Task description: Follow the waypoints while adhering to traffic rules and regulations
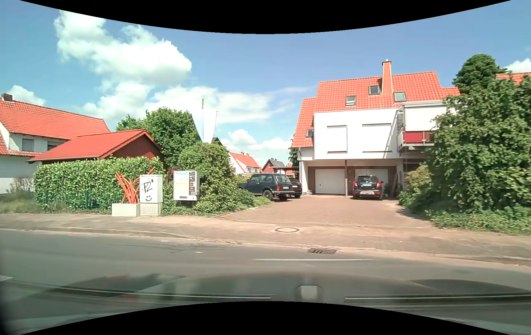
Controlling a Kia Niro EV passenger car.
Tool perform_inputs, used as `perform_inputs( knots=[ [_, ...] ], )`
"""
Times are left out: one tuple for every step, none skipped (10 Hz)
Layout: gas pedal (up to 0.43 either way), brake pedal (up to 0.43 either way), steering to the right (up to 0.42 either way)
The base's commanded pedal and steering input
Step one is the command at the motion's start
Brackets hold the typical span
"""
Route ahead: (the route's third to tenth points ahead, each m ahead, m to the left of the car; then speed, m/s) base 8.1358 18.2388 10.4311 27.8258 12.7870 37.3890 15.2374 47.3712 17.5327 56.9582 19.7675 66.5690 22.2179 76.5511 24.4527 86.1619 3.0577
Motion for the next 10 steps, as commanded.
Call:
perform_inputs(
  knots=[
    [0.358, 0.006, -0.607],
    [0.358, 0.006, -0.625],
    [0.358, 0.006, -0.632],
    [0.35, 0.006, -0.631],
    [0.35, 0.006, -0.626],
    [0.35, 0.006, -0.619],
    [0.35, 0.0, -0.609],
    [0.319, 0.006, -0.598],
    [0.319, 0.006, -0.588],
    [0.299, 0.006, -0.573]
  ],
)
